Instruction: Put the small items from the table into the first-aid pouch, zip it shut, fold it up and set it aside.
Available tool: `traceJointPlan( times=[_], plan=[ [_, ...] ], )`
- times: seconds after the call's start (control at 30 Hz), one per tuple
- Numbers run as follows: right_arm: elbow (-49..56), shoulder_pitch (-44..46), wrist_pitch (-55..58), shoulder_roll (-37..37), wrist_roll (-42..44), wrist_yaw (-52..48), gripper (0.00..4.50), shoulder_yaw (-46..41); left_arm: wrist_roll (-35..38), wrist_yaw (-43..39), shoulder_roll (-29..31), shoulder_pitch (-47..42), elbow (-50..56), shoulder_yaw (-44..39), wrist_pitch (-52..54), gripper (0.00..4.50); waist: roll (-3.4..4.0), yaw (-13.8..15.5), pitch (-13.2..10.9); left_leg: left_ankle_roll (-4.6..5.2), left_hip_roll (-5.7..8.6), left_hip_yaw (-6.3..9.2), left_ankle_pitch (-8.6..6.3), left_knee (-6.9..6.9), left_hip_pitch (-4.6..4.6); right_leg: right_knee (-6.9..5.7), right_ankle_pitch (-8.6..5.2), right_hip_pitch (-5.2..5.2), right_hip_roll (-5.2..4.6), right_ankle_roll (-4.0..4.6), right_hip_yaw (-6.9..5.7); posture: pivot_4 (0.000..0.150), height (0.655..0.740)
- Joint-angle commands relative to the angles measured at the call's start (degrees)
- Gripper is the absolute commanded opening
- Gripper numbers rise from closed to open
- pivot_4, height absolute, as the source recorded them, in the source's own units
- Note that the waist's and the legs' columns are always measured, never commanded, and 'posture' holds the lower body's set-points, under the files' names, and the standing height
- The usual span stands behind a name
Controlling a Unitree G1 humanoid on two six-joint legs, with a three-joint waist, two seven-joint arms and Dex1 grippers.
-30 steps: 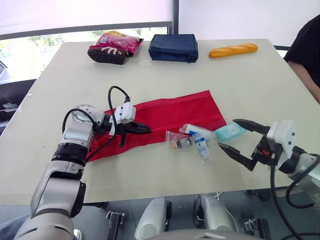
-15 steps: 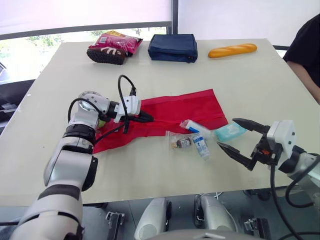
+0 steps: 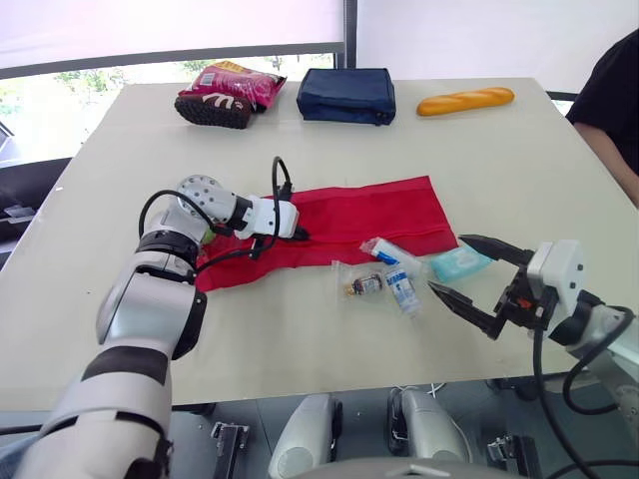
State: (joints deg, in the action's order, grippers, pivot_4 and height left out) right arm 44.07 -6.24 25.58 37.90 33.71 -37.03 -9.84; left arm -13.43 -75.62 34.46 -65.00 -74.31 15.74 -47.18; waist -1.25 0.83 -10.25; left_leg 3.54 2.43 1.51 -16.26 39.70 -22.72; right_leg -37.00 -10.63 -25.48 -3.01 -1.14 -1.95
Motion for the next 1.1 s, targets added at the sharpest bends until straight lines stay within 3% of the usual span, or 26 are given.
traceJointPlan(
  times=[0.03, 0.07, 0.1, 0.13, 0.2, 0.27, 0.37, 0.63, 0.73, 0.87, 0.9, 0.93, 1.0, 1.03, 1.1],
  plan=[
    [1.8, 0.3, -1.0, 0.0, 0.2, 0.2, 4.50, -0.7, 0.1, 0.1, 1.0, -1.3, -0.4, -1.4, 1.1, 0.13, 0.00, 0.0, 0.0, 0.00, 0.00, -0.01, 0.00, 0.00, 0.00, 0.00, 0.00, 0.00, 0.00, 0.00, 0.00, 0.150, 0.7397],
    [1.7, 0.4, -1.0, 0.0, 0.2, 0.2, 4.50, -0.6, 0.9, -0.6, 0.9, -1.2, -0.4, -2.0, 2.2, 0.13, 0.00, 0.0, 0.0, 0.00, 0.00, -0.01, 0.00, 0.00, 0.00, 0.00, 0.00, 0.00, 0.00, 0.00, 0.00, 0.150, 0.7397],
    [1.7, 0.5, -0.9, 0.0, 0.2, 0.2, 4.50, -0.6, 2.3, -1.9, 0.5, -1.2, -0.5, -3.2, 4.3, 0.67, 0.00, 0.0, 0.0, 0.00, 0.00, -0.01, 0.00, 0.00, 0.00, 0.00, 0.00, 0.00, 0.01, 0.00, 0.00, 0.150, 0.7397],
    [1.6, 0.7, -0.9, 0.0, 0.2, 0.2, 4.50, -0.5, 3.9, -3.3, 0.1, -1.2, -0.5, -4.6, 6.5, 0.93, 0.00, -0.1, 0.0, 0.00, 0.00, 0.00, 0.00, 0.00, 0.00, 0.00, 0.00, 0.00, 0.01, 0.00, 0.00, 0.150, 0.7397],
    [1.4, 1.1, -0.9, 0.0, 0.1, 0.1, 4.50, -0.2, 7.3, -6.5, -0.7, -1.2, -0.2, -7.8, 11.4, 2.03, 0.00, -0.1, 0.0, 0.00, -0.01, -0.01, 0.00, 0.01, 0.00, -0.01, 0.00, 0.00, 0.02, 0.00, -0.01, 0.150, 0.7397],
    [1.2, 1.6, -0.8, 0.1, 0.1, 0.0, 4.50, -0.1, 10.4, -8.9, -1.5, -0.7, 0.6, -10.8, 15.8, 2.73, 0.00, 0.0, 0.0, 0.01, -0.01, 0.01, 0.00, 0.06, -0.03, -0.02, 0.00, 0.00, 0.02, -0.01, -0.04, 0.150, 0.7397],
    [0.9, 2.2, -0.7, 0.0, 0.0, 0.0, 4.50, 0.2, 11.9, -10.4, -2.0, 1.4, 2.9, -12.2, 18.2, 4.36, 0.00, -0.1, 0.0, 0.06, -0.01, 0.04, -0.04, 0.21, -0.07, -0.06, -0.01, 0.01, 0.02, -0.01, -0.08, 0.150, 0.7397],
    [0.3, 3.9, -0.2, -0.1, 0.0, 0.2, 4.50, 0.8, 10.5, -5.1, -1.1, 6.1, 7.0, -11.7, 19.2, 4.46, 0.00, 0.1, 0.0, 0.09, -0.04, 0.02, -0.06, 0.31, -0.09, -0.13, 0.00, 0.00, 0.02, 0.00, 0.00, 0.150, 0.7397],
    [0.1, 4.6, 0.3, 0.2, 0.1, 0.0, 4.50, 0.7, 9.6, -3.8, -0.5, 6.2, 6.9, -11.2, 19.6, 3.75, 0.00, 0.1, 0.0, 0.11, 0.00, 0.03, -0.07, 0.39, -0.12, -0.15, 0.01, 0.02, -0.02, -0.02, -0.02, 0.150, 0.7397],
    [0.2, 4.3, 0.8, 0.8, 0.5, -0.4, 4.50, -0.2, 9.7, -3.3, -0.6, 6.2, 6.8, -11.1, 20.2, 1.81, 0.00, 0.0, 0.0, 0.12, 0.02, 0.02, -0.08, 0.40, -0.12, -0.15, 0.02, 0.01, -0.02, -0.03, -0.01, 0.150, 0.7397],
    [0.2, 4.0, 0.8, 1.0, 0.6, -0.6, 4.50, -0.5, 9.7, -3.2, -0.7, 6.1, 6.9, -11.3, 20.3, 1.66, 0.00, 0.0, 0.0, 0.13, 0.02, 0.01, -0.08, 0.40, -0.12, -0.15, 0.02, 0.01, -0.02, -0.03, -0.01, 0.150, 0.7397],
    [0.2, 3.4, 1.0, 1.6, 0.5, -0.9, 4.50, -1.2, 10.1, -3.2, -1.0, 6.1, 7.0, -11.6, 20.5, 1.07, 0.00, 0.0, 0.0, 0.13, 0.02, 0.01, -0.08, 0.40, -0.12, -0.16, 0.02, 0.01, -0.02, -0.03, -0.01, 0.150, 0.7397],
    [0.2, 2.4, 1.3, 2.5, 0.5, -1.3, 4.50, -2.4, 10.8, -3.5, -1.3, 6.2, 7.4, -12.1, 20.9, 0.32, 0.00, 0.1, 0.0, 0.13, 0.02, 0.02, -0.09, 0.40, -0.12, -0.16, 0.02, 0.01, -0.03, -0.03, -0.01, 0.150, 0.7397],
    [0.2, 1.9, 1.5, 2.9, 0.7, -1.5, 4.50, -3.1, 11.0, -3.7, -1.5, 6.2, 7.6, -12.2, 21.1, 0.07, 0.00, 0.1, 0.0, 0.13, 0.03, 0.02, -0.09, 0.40, -0.12, -0.16, 0.01, 0.02, -0.03, -0.03, -0.02, 0.150, 0.7397],
    [0.3, 1.2, 1.8, 3.7, 1.3, -1.8, 4.50, -4.5, 11.5, -4.1, -1.6, 6.5, 8.0, -12.5, 21.4, 0.07, 0.00, 0.1, 0.0, 0.14, 0.04, 0.01, -0.09, 0.41, -0.13, -0.16, 0.02, 0.02, -0.04, -0.04, -0.01, 0.150, 0.7397]
  ],
)
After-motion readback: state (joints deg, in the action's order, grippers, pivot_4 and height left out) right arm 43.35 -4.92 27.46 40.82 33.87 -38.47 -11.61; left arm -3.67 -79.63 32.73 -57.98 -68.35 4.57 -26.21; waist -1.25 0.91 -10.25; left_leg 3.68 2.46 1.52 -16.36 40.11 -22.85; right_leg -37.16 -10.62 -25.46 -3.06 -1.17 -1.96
